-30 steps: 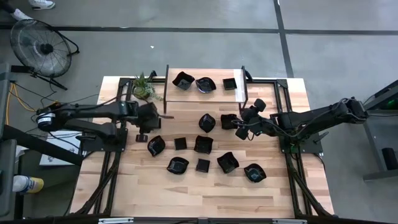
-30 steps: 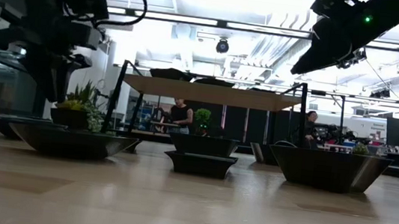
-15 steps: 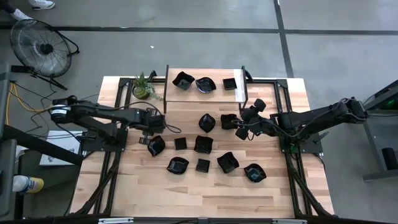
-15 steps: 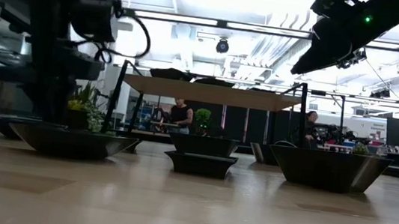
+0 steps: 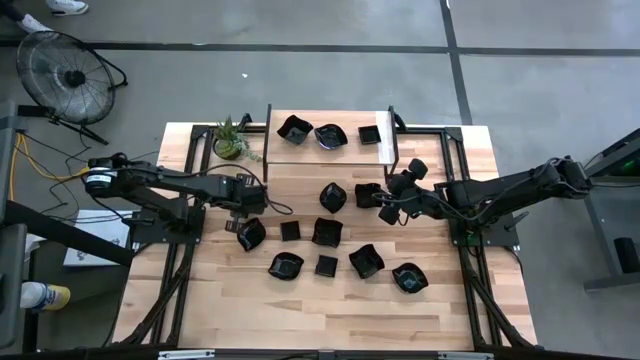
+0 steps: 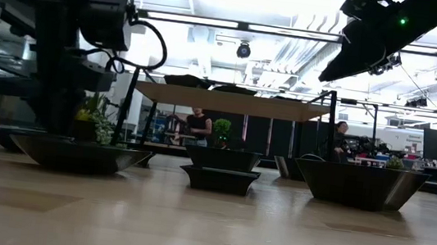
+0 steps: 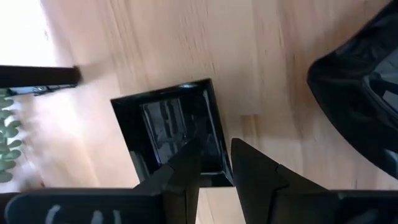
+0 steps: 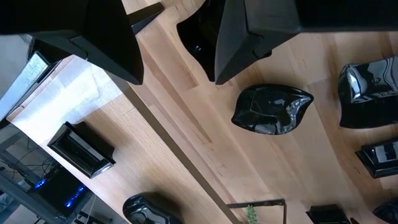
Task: Pick & Place Mini shaped plates
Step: Stack the black square plate on top of the black square plate on the shelf
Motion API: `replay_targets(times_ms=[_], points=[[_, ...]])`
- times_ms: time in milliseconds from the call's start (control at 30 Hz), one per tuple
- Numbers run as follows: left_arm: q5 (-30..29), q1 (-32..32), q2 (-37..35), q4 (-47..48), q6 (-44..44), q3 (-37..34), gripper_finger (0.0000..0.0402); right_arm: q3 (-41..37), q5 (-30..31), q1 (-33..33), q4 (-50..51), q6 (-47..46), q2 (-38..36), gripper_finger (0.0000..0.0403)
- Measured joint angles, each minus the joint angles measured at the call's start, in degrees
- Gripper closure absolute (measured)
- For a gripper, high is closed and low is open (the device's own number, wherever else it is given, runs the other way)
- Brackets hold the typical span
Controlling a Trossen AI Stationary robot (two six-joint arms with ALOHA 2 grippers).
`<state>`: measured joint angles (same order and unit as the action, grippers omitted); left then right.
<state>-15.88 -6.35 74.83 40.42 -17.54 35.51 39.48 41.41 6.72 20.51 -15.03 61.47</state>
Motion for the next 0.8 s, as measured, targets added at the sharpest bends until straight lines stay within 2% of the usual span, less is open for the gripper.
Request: replay_targets(times_ms=[800], points=[[-0.9, 0.0, 4.1, -0.8, 2.4, 0.0, 0.0316, 0.0, 0.0, 0.0, 0.0, -0.1, 0.0, 0.0208]])
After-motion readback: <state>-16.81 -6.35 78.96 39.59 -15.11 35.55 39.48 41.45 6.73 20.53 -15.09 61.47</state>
